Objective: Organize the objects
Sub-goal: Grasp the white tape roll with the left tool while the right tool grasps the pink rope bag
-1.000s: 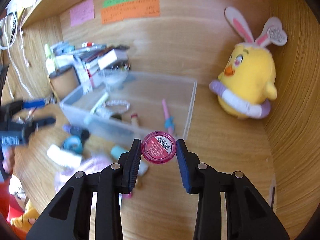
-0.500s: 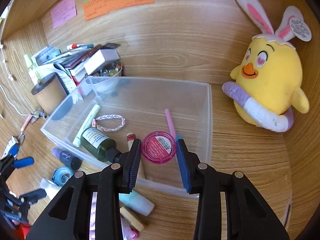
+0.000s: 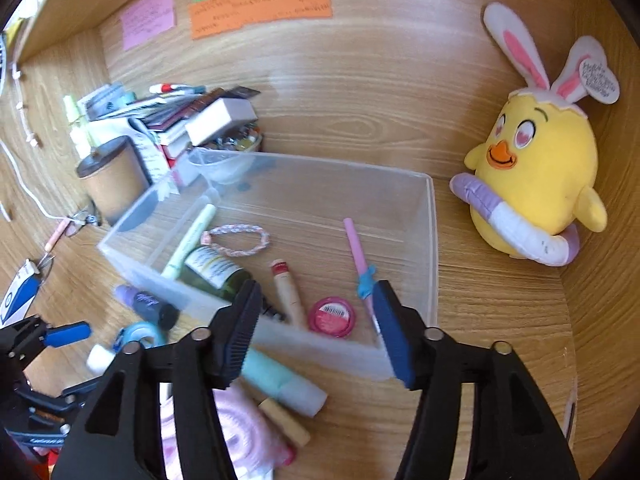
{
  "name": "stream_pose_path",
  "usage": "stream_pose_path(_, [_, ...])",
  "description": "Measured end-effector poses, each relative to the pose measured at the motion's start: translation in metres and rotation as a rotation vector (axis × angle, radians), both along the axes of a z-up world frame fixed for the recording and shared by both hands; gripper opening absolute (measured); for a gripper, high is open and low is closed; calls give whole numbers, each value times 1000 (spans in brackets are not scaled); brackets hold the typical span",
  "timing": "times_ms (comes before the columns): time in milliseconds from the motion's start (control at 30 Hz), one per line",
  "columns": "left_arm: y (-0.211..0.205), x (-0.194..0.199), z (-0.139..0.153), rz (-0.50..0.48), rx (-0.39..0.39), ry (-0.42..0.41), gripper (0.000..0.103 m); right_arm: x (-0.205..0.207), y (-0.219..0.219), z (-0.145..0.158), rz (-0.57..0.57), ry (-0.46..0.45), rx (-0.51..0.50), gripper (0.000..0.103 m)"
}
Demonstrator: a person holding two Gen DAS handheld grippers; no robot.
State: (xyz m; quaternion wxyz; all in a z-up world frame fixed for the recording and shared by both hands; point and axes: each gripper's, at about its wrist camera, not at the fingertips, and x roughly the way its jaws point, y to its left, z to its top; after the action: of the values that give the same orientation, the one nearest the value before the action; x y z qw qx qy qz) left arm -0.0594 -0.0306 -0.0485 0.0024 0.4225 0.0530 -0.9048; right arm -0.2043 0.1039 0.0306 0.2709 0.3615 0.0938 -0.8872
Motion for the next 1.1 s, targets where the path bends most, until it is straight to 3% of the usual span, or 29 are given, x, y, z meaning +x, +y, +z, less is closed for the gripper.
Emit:
stream_pose_path(133, [0, -1, -7, -17, 35, -19, 41, 27, 1, 0, 18, -5, -34, 75])
stream_pose_path(500, [6, 14, -10, -33, 46, -5, 39, 82, -25, -45, 15, -102, -12, 89])
stream_pose_path(600, [4, 22, -10, -35, 40, -2, 39, 91, -28, -51, 9, -59, 29, 91])
stream_pose_path(867, [11, 36, -8, -81, 23, 10, 39, 98, 10, -59, -1, -108, 60, 92])
stream_pose_path(1100, [16, 29, -12, -79, 25, -5, 39, 87, 40, -58, -24, -186, -14, 92])
